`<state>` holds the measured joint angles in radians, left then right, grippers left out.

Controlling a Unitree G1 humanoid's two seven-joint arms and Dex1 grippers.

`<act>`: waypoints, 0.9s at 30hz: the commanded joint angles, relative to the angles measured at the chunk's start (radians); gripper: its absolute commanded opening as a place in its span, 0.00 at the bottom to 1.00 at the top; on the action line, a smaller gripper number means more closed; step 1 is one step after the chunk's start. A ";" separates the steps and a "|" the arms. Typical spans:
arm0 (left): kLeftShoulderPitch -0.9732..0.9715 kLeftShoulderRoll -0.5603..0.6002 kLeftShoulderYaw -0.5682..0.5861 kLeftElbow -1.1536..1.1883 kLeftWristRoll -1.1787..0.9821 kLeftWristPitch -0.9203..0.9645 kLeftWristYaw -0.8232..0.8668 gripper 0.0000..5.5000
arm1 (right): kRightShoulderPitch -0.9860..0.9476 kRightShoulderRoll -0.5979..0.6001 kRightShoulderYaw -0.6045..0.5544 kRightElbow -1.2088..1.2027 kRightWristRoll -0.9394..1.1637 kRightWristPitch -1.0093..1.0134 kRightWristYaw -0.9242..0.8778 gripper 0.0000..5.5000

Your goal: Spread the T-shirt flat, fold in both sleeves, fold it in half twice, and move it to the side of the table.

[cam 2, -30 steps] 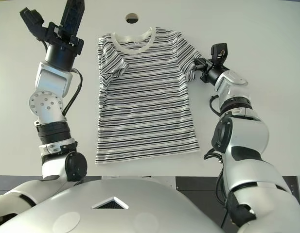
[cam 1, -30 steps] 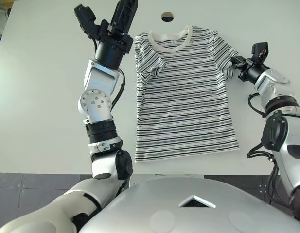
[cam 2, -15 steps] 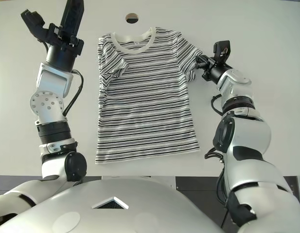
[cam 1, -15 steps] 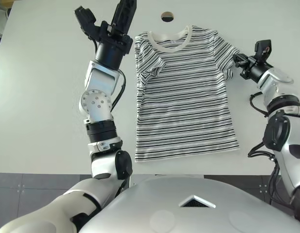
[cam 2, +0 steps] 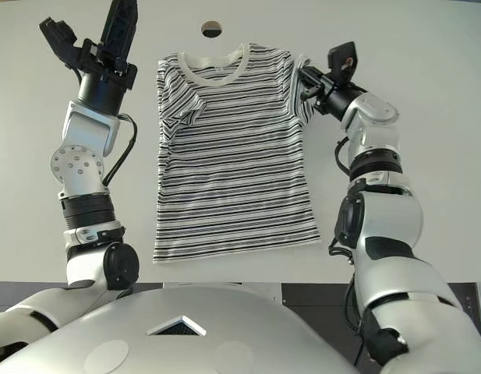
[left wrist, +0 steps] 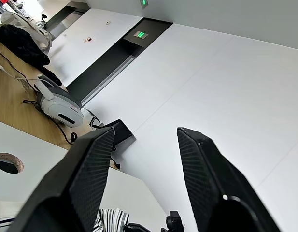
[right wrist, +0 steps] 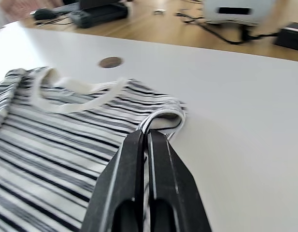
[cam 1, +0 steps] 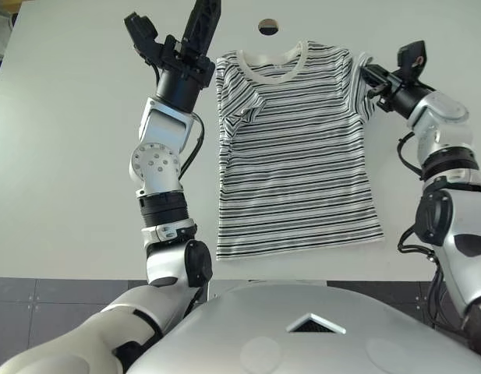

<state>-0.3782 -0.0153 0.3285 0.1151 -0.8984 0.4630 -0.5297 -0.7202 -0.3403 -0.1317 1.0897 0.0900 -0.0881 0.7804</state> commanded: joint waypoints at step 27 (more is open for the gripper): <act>-0.018 0.011 -0.002 0.002 -0.002 0.002 0.022 0.44 | 0.158 0.114 0.144 -0.362 0.040 0.123 0.074 0.15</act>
<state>-0.3851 -0.0112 0.3277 0.1159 -0.8984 0.4628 -0.5189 -0.5833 -0.2162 0.0061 0.7698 0.1222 0.0111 0.8435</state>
